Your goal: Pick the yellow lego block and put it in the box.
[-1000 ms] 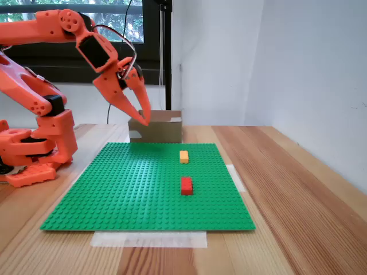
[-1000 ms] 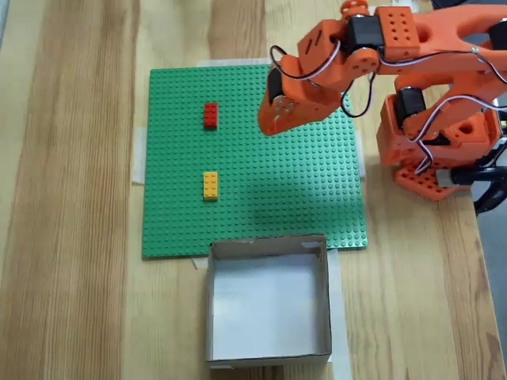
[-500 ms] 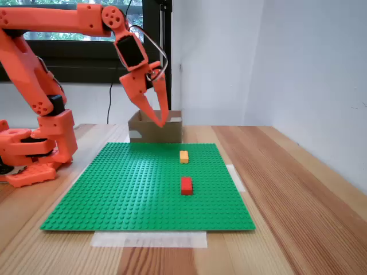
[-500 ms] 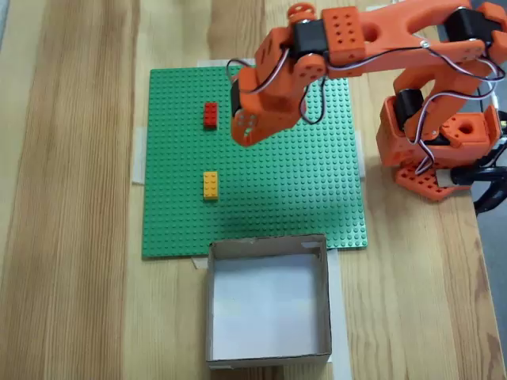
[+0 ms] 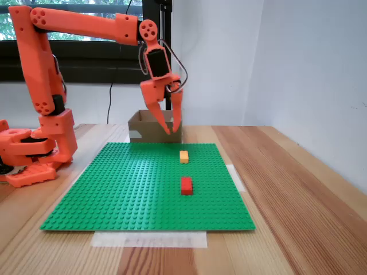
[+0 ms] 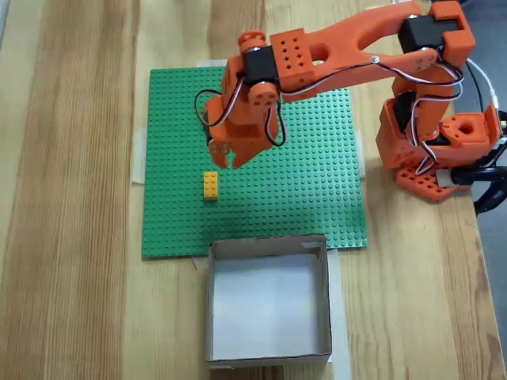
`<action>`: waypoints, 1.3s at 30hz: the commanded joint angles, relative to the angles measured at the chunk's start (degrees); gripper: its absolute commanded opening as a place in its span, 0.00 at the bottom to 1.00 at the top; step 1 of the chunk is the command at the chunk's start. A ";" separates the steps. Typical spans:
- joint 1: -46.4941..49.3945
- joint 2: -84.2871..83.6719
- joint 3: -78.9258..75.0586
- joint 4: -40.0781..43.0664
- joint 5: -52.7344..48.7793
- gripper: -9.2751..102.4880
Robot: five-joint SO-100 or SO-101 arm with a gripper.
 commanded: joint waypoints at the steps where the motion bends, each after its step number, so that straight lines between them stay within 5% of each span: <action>1: 0.09 -2.11 -4.48 0.62 0.35 0.14; 39: 1.67 -22.24 -17.23 0.88 1.67 0.26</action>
